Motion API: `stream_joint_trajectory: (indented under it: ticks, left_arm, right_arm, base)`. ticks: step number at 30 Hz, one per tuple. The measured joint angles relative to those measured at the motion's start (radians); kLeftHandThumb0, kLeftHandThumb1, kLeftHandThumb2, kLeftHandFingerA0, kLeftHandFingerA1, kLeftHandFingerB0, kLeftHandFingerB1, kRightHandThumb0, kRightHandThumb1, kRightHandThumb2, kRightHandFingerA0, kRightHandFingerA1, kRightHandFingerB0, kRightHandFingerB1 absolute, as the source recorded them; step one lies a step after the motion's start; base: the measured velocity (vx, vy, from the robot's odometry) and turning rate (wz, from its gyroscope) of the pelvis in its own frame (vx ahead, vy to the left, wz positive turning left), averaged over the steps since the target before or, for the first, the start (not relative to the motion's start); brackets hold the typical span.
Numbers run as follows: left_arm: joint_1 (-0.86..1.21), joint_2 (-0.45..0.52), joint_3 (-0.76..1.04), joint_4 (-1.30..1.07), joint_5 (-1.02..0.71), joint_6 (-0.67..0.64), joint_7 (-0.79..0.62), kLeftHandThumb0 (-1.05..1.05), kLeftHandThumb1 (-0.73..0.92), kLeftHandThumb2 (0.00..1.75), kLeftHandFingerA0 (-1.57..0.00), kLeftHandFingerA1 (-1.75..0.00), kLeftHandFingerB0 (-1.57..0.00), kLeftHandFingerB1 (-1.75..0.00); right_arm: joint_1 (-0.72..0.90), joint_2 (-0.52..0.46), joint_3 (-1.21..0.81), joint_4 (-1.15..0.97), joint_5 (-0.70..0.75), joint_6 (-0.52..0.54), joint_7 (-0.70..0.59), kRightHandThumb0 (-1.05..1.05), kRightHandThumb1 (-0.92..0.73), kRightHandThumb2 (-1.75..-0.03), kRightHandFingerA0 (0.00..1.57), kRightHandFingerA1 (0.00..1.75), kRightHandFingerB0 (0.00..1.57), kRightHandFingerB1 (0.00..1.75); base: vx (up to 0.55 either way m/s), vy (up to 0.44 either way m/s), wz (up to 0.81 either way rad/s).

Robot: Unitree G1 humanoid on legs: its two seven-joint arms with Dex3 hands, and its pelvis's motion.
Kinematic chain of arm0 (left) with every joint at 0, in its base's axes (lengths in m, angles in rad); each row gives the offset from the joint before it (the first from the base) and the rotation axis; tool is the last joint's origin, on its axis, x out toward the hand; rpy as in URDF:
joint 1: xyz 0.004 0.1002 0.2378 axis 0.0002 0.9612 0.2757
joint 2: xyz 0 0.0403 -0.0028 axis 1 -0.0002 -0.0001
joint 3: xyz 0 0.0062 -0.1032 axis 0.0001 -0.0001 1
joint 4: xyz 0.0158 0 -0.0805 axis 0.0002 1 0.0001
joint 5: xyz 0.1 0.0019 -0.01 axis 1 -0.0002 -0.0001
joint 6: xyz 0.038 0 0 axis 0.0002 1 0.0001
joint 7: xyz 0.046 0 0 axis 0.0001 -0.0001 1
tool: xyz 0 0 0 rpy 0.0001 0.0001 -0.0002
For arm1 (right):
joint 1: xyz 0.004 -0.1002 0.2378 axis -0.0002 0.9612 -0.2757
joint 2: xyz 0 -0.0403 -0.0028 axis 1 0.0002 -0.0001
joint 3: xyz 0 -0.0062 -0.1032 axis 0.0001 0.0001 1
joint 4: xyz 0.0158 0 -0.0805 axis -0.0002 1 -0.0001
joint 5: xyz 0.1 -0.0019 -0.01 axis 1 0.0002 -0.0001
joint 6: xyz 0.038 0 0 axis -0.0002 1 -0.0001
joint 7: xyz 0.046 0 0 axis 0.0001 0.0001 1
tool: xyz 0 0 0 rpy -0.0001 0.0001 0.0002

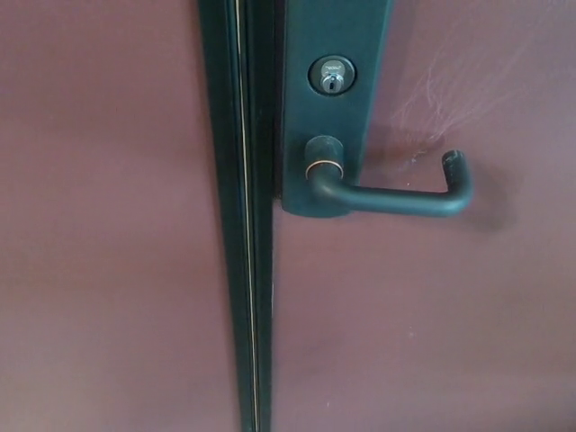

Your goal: The robot walks towards the door handle and put its right hand on it and twist the handle

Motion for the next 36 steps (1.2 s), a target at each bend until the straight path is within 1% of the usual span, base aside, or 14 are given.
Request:
stream_joint_trajectory:
  ticks: [7,11,14,15,16,19,23,24,27,28,31,32,35,36]
  left_arm:
    - [0.0,0.0,-0.002,0.002,0.001,0.0,0.0,-0.18,0.7,0.6,-0.63,-0.46,-0.47,-0.4]
    - [-0.001,0.0,-0.004,0.003,0.001,0.0,0.0,-0.17,0.69,0.6,-0.63,-0.46,-0.47,-0.4]
    - [0.0,0.0,-0.005,0.005,0.002,0.0,0.0,-0.17,0.69,0.6,-0.63,-0.46,-0.47,-0.4]
    - [0.0,0.0,-0.005,0.005,0.002,0.0,0.0,-0.17,0.69,0.6,-0.63,-0.46,-0.47,-0.4]
    - [0.0,0.0,-0.006,0.005,0.002,0.0,0.0,-0.17,0.69,0.6,-0.63,-0.46,-0.47,-0.4]
    - [0.002,0.001,-0.005,0.006,0.002,0.0,0.0,-0.16,0.7,0.6,-0.63,-0.46,-0.47,-0.4]
    - [0.003,0.001,-0.005,0.006,0.001,0.0,0.0,-0.15,0.7,0.6,-0.63,-0.46,-0.47,-0.4]
    - [0.003,0.001,-0.005,0.006,0.001,0.0,0.0,-0.15,0.7,0.6,-0.63,-0.46,-0.47,-0.4]
    - [0.003,0.001,-0.005,0.007,0.001,0.0,0.0,-0.15,0.7,0.6,-0.63,-0.46,-0.47,-0.4]
    - [0.002,0.001,-0.005,0.007,0.001,0.0,0.0,-0.15,0.7,0.6,-0.63,-0.46,-0.47,-0.4]
    - [0.0,0.002,-0.006,0.007,0.001,0.0,0.0,-0.15,0.7,0.6,-0.63,-0.46,-0.47,-0.4]
    - [-0.001,0.002,-0.006,0.007,0.001,0.0,0.0,-0.15,0.7,0.6,-0.63,-0.46,-0.47,-0.4]
    - [-0.002,0.003,-0.007,0.007,0.002,0.0,0.0,-0.15,0.7,0.6,-0.62,-0.45,-0.46,-0.4]
    - [-0.002,0.003,-0.008,0.007,0.002,0.0,0.0,-0.16,0.7,0.6,-0.62,-0.45,-0.46,-0.4]
  right_arm:
    - [0.005,-0.002,-0.014,-0.285,0.019,0.022,0.002,-0.38,-0.63,-0.59,0.53,0.67,0.51,0.59]
    - [-0.01,-0.019,-0.013,-0.45,0.041,0.065,0.01,-0.43,-0.62,-0.58,0.58,0.67,0.55,0.58]
    - [-0.038,-0.054,-0.008,-0.541,0.067,0.11,0.023,-0.47,-0.61,-0.59,0.6,0.66,0.56,0.57]
    - [-0.052,-0.073,-0.005,-0.571,0.081,0.132,0.031,-0.48,-0.6,-0.59,0.65,0.65,0.6,0.56]
    - [-0.063,-0.087,-0.004,-0.588,0.091,0.148,0.036,-0.48,-0.6,-0.59,0.65,0.65,0.6,0.56]
    - [-0.092,-0.129,-0.001,-0.618,0.116,0.193,0.05,-0.46,-0.58,-0.58,0.73,0.62,0.63,0.53]
    - [-0.137,-0.203,0.001,-0.648,0.147,0.259,0.068,-0.48,-0.55,-0.57,0.76,0.6,0.62,0.52]
    - [-0.151,-0.227,0.001,-0.654,0.153,0.28,0.073,-0.55,-0.43,-0.84,0.75,0.71,0.55,0.62]
    - [-0.192,-0.283,0.002,-0.664,0.166,0.326,0.084,-0.56,-0.38,-0.81,0.75,0.7,0.55,0.6]
    - [-0.209,-0.305,0.004,-0.669,0.17,0.343,0.088,-0.55,-0.45,-0.54,0.76,0.56,0.61,0.48]
    - [-0.267,-0.364,0.016,-0.679,0.178,0.397,0.102,-0.56,-0.45,-0.56,0.75,0.54,0.6,0.46]
    - [-0.282,-0.378,0.02,-0.681,0.181,0.412,0.106,-0.51,-0.39,-0.82,0.73,0.67,0.48,0.55]
    - [-0.343,-0.422,0.047,-0.685,0.189,0.464,0.12,-0.49,-0.4,-0.83,0.71,0.66,0.45,0.53]
    - [-0.358,-0.432,0.056,-0.685,0.191,0.478,0.124,-0.55,-0.49,-0.59,0.7,0.5,0.55,0.42]
  base:
    - [0.0,0.0,0.0]
    - [0.0,0.0,0.0]
    - [0.0,0.0,0.0]
    - [0.0,0.0,0.0]
    - [0.0,0.0,0.0]
    - [0.0,0.0,0.0]
    - [0.0,0.0,0.0]
    - [0.0,0.0,0.0]
    - [0.0,0.0,0.0]
    - [0.0,0.0,0.0]
    - [0.0,0.0,0.0]
    - [0.0,0.0,0.0]
    - [0.0,0.0,0.0]
    - [0.0,0.0,0.0]
